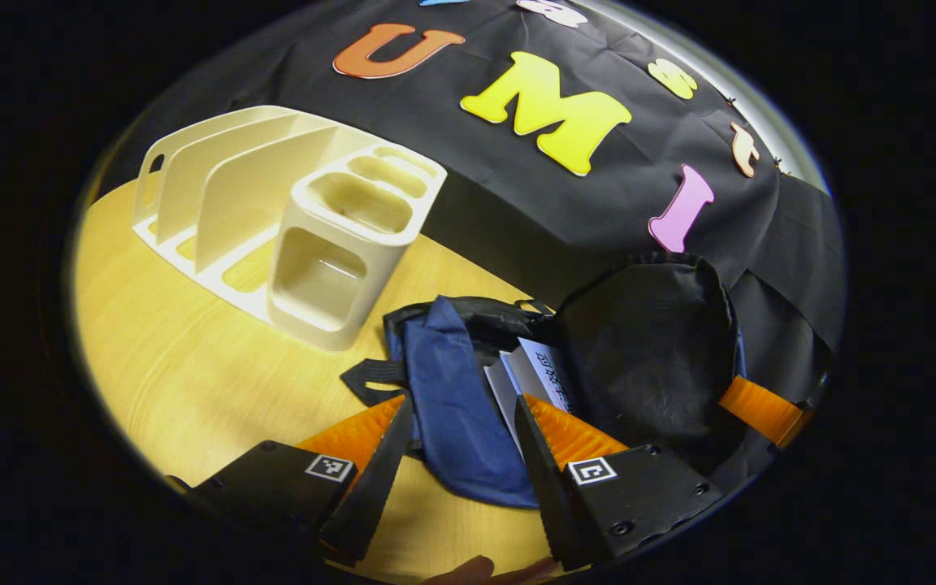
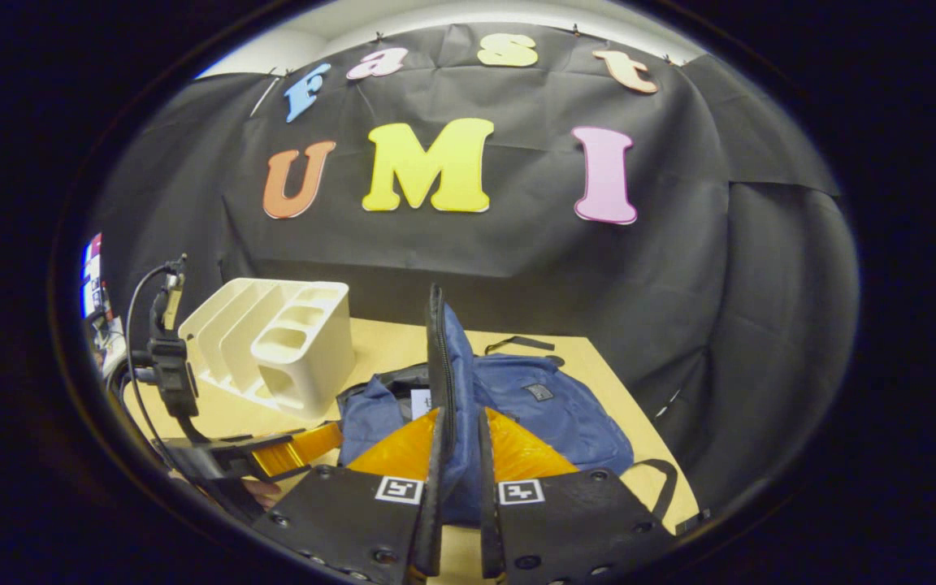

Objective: Open the schoolbag, grab two books from the bookshelf and put them into the schoolbag.

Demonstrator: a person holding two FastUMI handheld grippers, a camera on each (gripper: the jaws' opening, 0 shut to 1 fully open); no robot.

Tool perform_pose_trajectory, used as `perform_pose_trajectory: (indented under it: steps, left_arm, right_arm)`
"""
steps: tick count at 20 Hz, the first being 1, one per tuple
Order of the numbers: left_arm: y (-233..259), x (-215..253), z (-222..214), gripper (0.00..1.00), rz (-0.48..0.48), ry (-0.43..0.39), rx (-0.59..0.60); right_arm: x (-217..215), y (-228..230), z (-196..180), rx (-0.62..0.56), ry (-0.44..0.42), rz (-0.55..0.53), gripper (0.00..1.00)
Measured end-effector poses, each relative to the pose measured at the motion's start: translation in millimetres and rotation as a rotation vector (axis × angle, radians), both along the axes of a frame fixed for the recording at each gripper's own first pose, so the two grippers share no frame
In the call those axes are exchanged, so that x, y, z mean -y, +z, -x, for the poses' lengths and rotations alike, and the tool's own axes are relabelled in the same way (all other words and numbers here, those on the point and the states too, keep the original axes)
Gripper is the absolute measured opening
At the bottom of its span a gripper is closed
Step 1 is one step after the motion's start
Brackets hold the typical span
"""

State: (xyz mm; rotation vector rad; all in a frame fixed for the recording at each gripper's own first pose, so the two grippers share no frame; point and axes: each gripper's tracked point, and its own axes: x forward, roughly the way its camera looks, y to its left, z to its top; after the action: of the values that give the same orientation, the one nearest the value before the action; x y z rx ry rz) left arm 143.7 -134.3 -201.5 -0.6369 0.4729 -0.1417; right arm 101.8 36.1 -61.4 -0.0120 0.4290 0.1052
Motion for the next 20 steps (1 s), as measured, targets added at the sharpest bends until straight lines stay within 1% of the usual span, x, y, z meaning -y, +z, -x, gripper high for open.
perform_pose_trajectory:
  steps: [1, 2, 4, 5, 6, 7, 8, 9, 10, 11, 12, 13, 14, 15, 17, 19, 20]
  left_arm:
    - [4, -10, 6, 0.81, -0.014, 0.012, 0.009]
    - [7, -21, 12, 0.81, -0.029, 0.026, 0.018]
    - [15, -40, 25, 0.81, -0.065, 0.051, 0.050]
    - [19, -50, 31, 0.81, -0.090, 0.066, 0.070]
    - [26, -61, 37, 0.80, -0.118, 0.083, 0.097]
    - [34, -71, 43, 0.80, -0.146, 0.101, 0.125]
    - [41, -84, 48, 0.81, -0.172, 0.124, 0.148]
    - [49, -94, 52, 0.81, -0.190, 0.141, 0.176]
    - [61, -102, 57, 0.81, -0.203, 0.146, 0.210]
    - [71, -109, 64, 0.81, -0.222, 0.153, 0.241]
    - [81, -117, 72, 0.81, -0.250, 0.158, 0.269]
    - [88, -125, 82, 0.81, -0.283, 0.167, 0.294]
    - [95, -133, 92, 0.81, -0.314, 0.176, 0.314]
    - [105, -143, 99, 0.82, -0.338, 0.194, 0.329]
    - [122, -146, 119, 0.81, -0.334, 0.189, 0.338]
    - [144, -145, 141, 0.82, -0.344, 0.172, 0.379]
    - [154, -145, 151, 0.82, -0.362, 0.160, 0.405]
  right_arm:
    - [-2, 3, 6, 0.011, -0.004, 0.001, 0.19]
    - [-3, 5, 13, 0.025, -0.004, 0.002, 0.23]
    - [-6, 11, 26, 0.055, -0.006, 0.006, 0.43]
    - [-5, 13, 31, 0.070, -0.016, 0.012, 0.39]
    - [-4, 15, 38, 0.086, -0.026, 0.012, 0.41]
    - [-3, 18, 44, 0.097, -0.037, 0.005, 0.47]
    - [-1, 19, 51, 0.100, -0.047, -0.004, 0.47]
    - [-1, 23, 59, 0.109, -0.047, -0.004, 0.56]
    - [1, 32, 68, 0.128, -0.045, -0.002, 0.56]
    - [7, 42, 78, 0.157, -0.054, -0.002, 0.64]
    - [13, 50, 88, 0.188, -0.065, -0.005, 0.70]
    - [20, 57, 96, 0.212, -0.085, -0.007, 0.80]
    - [24, 63, 105, 0.230, -0.097, -0.014, 0.77]
    - [27, 68, 115, 0.244, -0.106, -0.016, 0.85]
    - [31, 77, 135, 0.262, -0.116, -0.023, 0.92]
    - [33, 86, 152, 0.290, -0.130, -0.037, 0.98]
    - [35, 91, 160, 0.312, -0.136, -0.032, 0.98]
